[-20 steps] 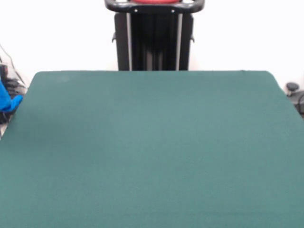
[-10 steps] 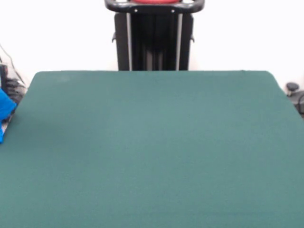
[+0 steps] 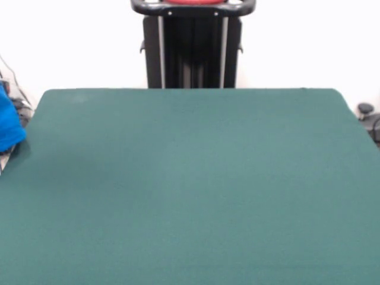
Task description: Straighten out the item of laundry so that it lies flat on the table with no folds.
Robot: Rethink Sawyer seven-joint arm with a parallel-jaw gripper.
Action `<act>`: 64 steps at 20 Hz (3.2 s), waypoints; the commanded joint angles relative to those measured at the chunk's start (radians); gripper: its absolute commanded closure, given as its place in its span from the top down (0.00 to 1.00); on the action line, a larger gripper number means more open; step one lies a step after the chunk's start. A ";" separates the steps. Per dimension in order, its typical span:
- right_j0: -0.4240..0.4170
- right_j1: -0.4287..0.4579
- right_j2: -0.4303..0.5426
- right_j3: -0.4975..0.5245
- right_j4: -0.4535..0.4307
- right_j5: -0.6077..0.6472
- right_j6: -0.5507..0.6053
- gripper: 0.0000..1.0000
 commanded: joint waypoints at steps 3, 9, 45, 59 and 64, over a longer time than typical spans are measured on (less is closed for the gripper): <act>0.090 -0.065 -0.010 0.230 0.122 0.118 0.175 0.00; 0.169 -0.090 -0.058 0.265 0.150 0.174 0.222 0.00; 0.761 0.446 -0.282 0.362 0.502 -0.361 0.794 0.00; 1.002 0.537 -0.263 0.261 0.801 -0.238 0.966 0.00; 1.111 0.602 -0.329 0.133 0.895 -0.109 1.028 0.00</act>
